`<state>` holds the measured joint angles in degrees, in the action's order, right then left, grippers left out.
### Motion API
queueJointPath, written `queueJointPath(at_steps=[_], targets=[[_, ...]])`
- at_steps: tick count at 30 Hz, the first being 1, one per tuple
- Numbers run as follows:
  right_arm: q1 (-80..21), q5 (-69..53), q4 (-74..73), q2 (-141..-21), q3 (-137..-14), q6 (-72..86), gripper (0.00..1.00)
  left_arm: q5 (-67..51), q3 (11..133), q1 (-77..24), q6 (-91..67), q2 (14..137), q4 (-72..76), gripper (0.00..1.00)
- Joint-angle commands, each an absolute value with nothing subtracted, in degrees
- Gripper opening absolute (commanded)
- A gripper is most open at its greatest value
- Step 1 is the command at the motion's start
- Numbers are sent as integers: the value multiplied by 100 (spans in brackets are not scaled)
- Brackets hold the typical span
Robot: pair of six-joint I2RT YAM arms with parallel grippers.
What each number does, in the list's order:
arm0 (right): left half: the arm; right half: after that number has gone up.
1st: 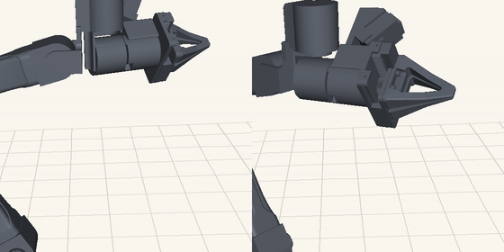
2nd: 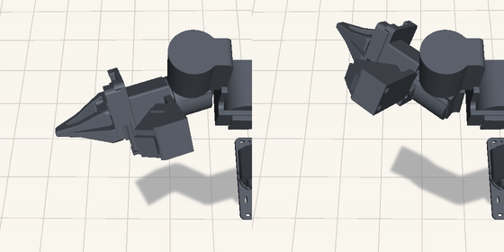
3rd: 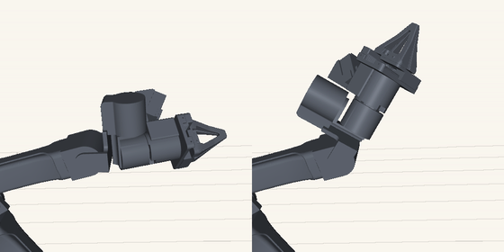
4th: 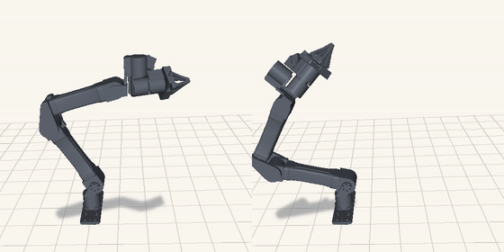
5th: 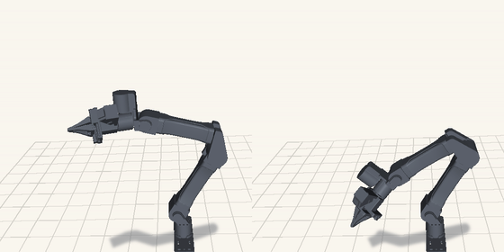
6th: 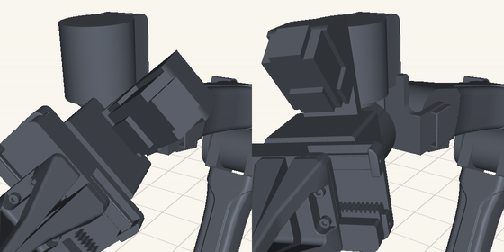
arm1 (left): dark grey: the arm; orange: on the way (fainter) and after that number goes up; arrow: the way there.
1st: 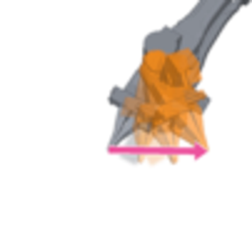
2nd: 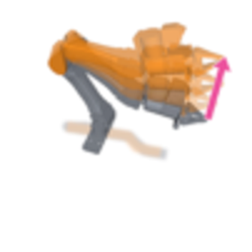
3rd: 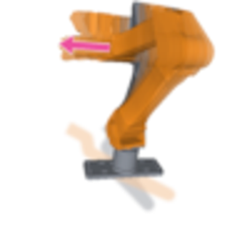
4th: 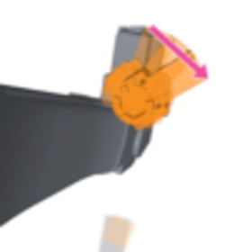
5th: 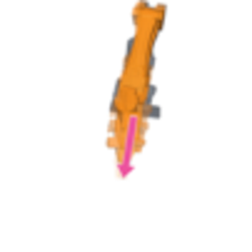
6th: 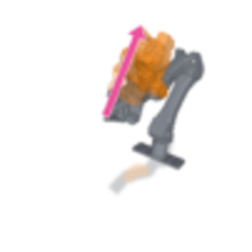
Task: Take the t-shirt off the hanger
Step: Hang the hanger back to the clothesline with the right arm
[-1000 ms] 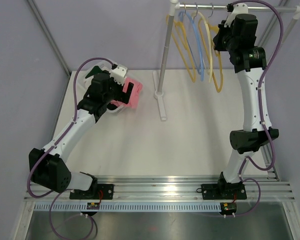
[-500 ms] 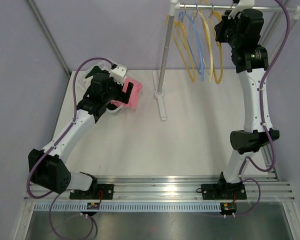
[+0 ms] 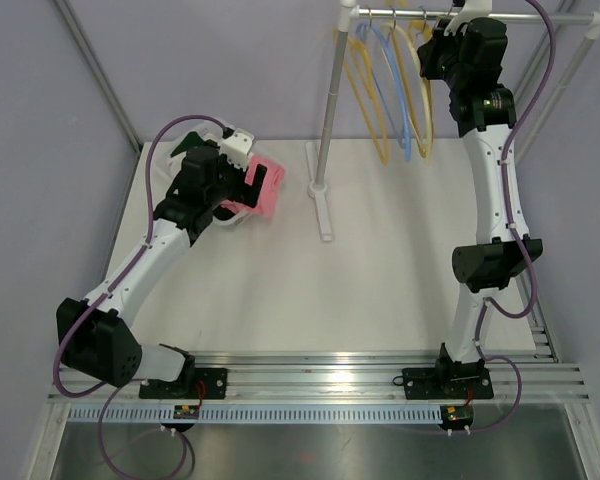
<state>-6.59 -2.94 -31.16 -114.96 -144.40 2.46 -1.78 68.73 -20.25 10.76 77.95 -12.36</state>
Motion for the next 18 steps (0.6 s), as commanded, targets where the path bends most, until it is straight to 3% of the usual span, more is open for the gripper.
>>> queueJointPath(at_steps=[1,18], targets=[[-615,-545,-2575,-11531,-14765,395,0,-290,6803,-2048,1151,7603,-976,99],[-431,-808,-2988,-11936,-14555,703,0,-369,6838,-2048,1134,7655,-1037,99]])
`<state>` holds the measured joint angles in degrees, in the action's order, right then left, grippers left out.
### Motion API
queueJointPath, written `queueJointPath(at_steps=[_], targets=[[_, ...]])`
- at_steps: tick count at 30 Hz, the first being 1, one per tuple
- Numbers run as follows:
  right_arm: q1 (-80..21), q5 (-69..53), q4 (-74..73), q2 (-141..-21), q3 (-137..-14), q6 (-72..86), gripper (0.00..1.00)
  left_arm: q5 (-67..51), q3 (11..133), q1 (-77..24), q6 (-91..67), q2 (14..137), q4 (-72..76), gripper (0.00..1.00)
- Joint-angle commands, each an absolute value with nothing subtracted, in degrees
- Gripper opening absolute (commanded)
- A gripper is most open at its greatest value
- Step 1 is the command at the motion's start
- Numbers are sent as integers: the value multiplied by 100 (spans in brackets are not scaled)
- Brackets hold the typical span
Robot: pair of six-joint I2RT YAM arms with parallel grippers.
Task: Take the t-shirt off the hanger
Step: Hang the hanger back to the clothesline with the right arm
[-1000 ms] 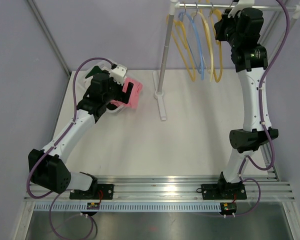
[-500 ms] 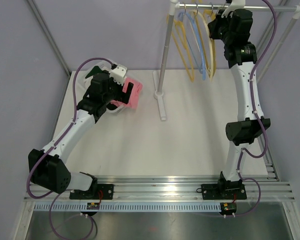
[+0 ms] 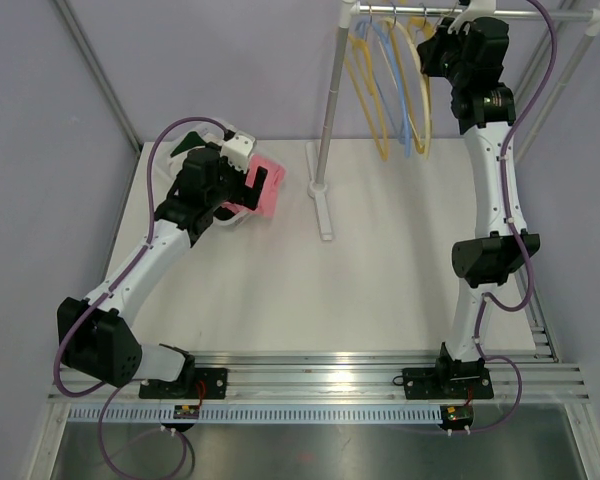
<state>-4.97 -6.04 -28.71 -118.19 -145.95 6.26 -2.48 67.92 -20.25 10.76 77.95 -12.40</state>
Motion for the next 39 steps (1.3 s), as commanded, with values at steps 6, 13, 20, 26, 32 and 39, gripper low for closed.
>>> queueJointPath(at_steps=[6,13,20,26,32,39], targets=[[-387,-1037,-3470,-11874,-14502,677,0,-404,6838,-2048,1125,7673,-1055,99],[-299,-1353,-3498,-11646,-13993,659,0,-431,6855,-2048,1116,7655,-1081,99],[-299,-1468,-3183,-11251,-13475,668,8,-448,6847,-2048,1116,7594,-1090,99],[-308,-1205,-2980,-10750,-12807,642,20,-466,6847,-2048,1108,7585,-1099,99],[-299,-1020,-2743,-10240,-12218,589,28,-492,6829,-2057,1107,7567,-1116,99],[-308,-721,-2443,-9651,-11602,554,43,-483,6811,-2083,1107,7471,-1125,99]])
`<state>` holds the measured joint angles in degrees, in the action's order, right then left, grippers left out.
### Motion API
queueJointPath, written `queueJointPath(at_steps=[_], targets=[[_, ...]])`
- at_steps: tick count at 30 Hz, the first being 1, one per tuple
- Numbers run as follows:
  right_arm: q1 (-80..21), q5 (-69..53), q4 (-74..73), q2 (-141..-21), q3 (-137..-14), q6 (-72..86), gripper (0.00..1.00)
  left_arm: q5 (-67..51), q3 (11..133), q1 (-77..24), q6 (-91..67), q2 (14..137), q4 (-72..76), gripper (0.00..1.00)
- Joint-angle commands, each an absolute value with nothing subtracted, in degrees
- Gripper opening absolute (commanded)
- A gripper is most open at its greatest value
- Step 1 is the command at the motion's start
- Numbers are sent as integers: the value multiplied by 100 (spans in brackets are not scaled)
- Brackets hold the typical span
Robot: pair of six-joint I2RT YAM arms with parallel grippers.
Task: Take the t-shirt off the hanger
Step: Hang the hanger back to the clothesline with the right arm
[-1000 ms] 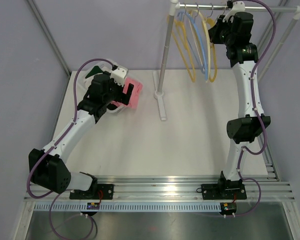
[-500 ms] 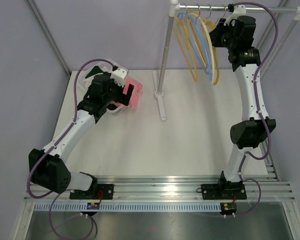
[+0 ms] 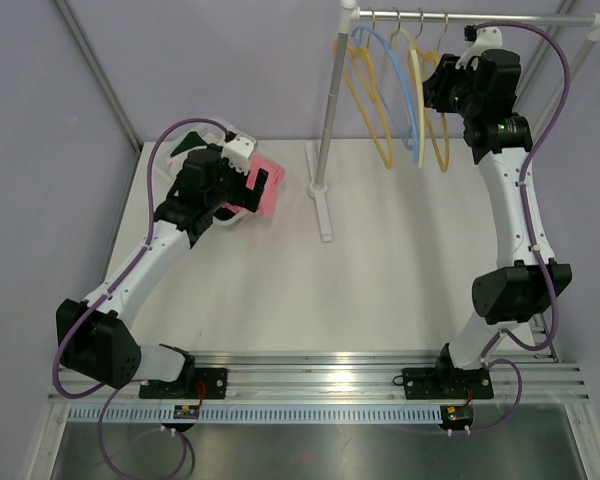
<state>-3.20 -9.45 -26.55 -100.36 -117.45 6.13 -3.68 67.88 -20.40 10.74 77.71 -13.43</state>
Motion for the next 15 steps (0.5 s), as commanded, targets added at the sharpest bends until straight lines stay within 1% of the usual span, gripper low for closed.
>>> queueJointPath(at_steps=[1,4,5,8,9,11,12,13,15], targets=[[-308,-695,-2417,-9520,-11541,545,44,-475,6803,-2092,1107,7471,-1125,99],[-308,-703,-2356,-9239,-11260,545,48,-457,6803,-2109,1116,7471,-1134,99],[-308,-712,-2347,-9168,-11207,545,52,-457,6811,-2109,1116,7471,-1134,99],[-299,-712,-2347,-8904,-11005,536,56,-448,6811,-2136,1125,7453,-1151,99],[-308,-677,-2364,-8834,-10960,527,61,-448,6803,-2144,1142,7444,-1160,99],[-308,-642,-2408,-8666,-10855,536,68,-422,6794,-2171,1151,7401,-1186,99],[-308,-642,-2434,-8605,-10828,536,77,-404,6785,-2171,1151,7339,-1169,99],[-299,-650,-2495,-8509,-10802,536,83,-396,6768,-2180,1151,7304,-1169,99],[-299,-642,-2531,-8394,-10714,580,87,-387,6750,-2180,1134,7225,-1169,99]])
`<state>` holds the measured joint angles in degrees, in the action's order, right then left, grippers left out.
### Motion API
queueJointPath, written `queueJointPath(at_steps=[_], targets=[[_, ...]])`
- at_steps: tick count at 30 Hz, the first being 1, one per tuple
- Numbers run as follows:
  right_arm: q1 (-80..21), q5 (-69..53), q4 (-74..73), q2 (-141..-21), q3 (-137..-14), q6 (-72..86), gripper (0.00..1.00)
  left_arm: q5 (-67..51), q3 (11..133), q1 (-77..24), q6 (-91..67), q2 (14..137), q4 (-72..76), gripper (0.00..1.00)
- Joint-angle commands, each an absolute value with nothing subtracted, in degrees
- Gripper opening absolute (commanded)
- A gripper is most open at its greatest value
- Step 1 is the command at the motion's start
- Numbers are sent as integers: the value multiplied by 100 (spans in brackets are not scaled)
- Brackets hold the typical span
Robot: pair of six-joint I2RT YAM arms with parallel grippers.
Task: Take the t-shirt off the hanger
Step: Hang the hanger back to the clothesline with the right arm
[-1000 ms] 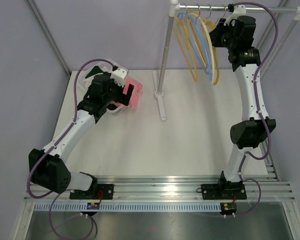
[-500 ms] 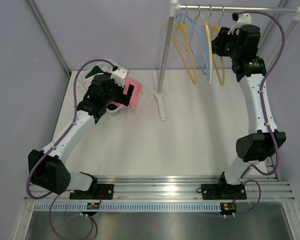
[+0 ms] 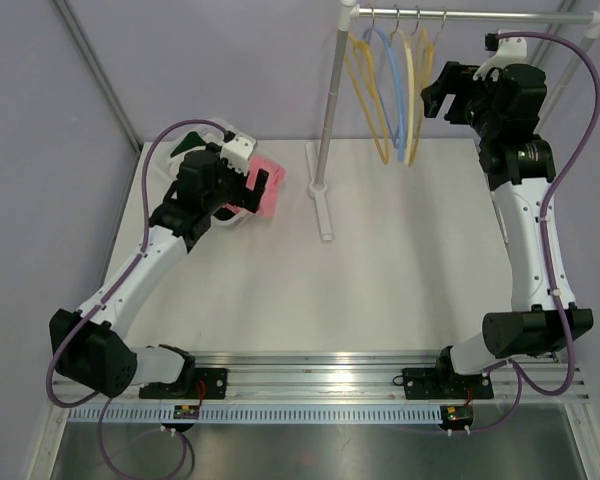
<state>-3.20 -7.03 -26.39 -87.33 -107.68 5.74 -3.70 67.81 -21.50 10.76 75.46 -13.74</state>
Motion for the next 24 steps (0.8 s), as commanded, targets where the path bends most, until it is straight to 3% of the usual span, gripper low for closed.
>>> queueJointPath(at_steps=[1,6,15,24], targets=[[-308,-659,-2566,-8280,-10653,597,90,-387,6741,-2180,1134,7129,-1169,99],[-308,-905,-2628,-7911,-10450,808,99,-369,6689,-2180,1107,6803,-1195,99],[-316,-1195,-2910,-6630,-9748,931,99,-26,6400,-2136,511,5644,-1301,99],[-308,-2180,-2154,-4503,-7237,1292,99,580,4889,-2118,465,3896,-1143,99]])
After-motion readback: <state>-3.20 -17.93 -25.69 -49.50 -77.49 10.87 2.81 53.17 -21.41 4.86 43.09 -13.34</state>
